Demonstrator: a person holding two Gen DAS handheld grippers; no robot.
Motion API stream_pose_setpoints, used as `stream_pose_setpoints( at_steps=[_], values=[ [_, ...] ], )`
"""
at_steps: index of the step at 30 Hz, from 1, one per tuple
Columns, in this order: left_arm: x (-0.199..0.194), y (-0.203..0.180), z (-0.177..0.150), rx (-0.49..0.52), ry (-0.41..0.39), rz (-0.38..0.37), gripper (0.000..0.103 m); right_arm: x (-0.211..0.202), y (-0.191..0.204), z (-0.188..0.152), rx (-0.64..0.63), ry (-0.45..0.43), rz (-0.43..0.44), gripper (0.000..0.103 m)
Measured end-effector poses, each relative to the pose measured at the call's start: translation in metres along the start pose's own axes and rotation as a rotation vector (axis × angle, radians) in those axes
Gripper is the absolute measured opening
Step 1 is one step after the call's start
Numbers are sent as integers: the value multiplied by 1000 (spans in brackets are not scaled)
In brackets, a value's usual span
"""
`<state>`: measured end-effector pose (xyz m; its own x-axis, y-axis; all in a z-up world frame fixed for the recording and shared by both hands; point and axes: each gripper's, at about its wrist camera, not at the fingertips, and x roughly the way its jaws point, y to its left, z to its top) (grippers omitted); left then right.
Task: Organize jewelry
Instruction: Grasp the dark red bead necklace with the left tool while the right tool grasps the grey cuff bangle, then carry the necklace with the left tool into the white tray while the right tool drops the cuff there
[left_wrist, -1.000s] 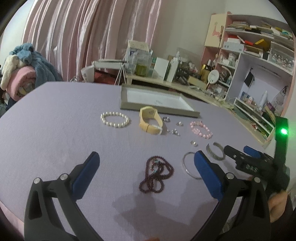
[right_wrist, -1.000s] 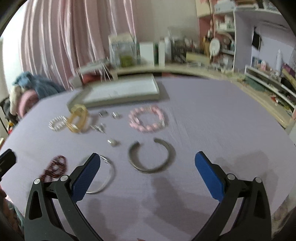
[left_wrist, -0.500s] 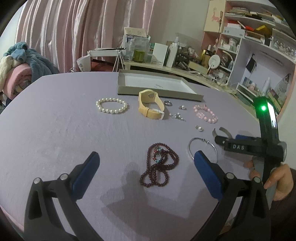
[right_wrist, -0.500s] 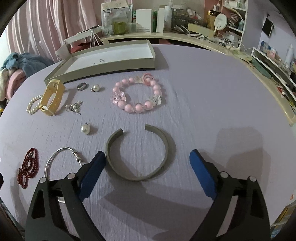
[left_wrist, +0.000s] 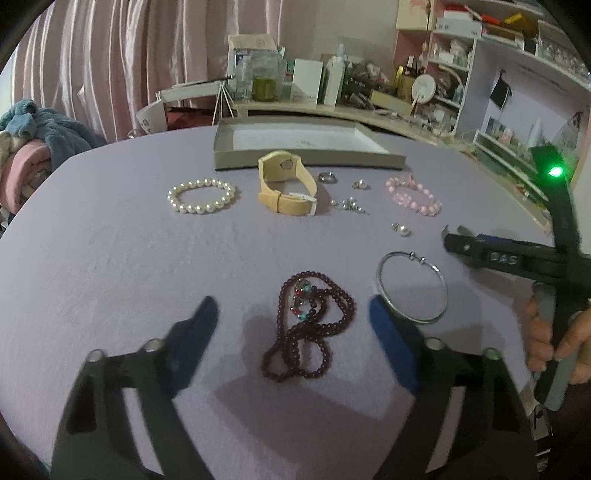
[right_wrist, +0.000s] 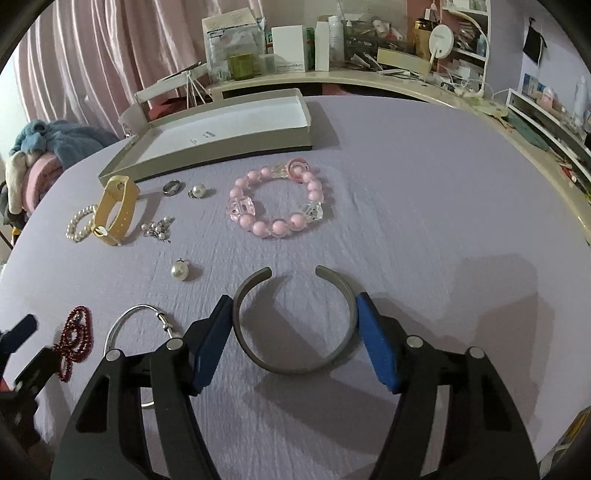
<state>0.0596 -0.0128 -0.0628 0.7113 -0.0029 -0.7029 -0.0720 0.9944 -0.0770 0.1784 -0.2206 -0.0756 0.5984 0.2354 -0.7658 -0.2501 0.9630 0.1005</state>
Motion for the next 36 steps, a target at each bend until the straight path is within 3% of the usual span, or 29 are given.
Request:
stream_pose_setpoints(
  at_steps=[3, 11, 14, 16, 20, 28, 36],
  values=[
    [9, -3, 2, 8, 26, 8, 66, -3, -2, 1, 2, -6, 17, 69],
    [23, -16, 1, 45, 57, 39, 64, -10, -3, 3, 6, -26, 49, 69],
    [24, -18, 0, 57, 53, 66, 50, -11, -3, 2, 7, -29, 55, 69],
    [24, -18, 1, 56, 52, 62, 27, -11, -3, 0, 14, -29, 58, 69],
    [22, -13, 2, 34, 56, 44, 9, -14, -4, 0, 22, -34, 65, 69],
    [13, 1, 9, -7, 47, -1, 7, -29, -3, 6, 14, -83, 74, 69],
    [-18, 11, 42, -18, -24, -34, 5, -46, 1, 18, 1, -134, 103, 69]
  ],
)
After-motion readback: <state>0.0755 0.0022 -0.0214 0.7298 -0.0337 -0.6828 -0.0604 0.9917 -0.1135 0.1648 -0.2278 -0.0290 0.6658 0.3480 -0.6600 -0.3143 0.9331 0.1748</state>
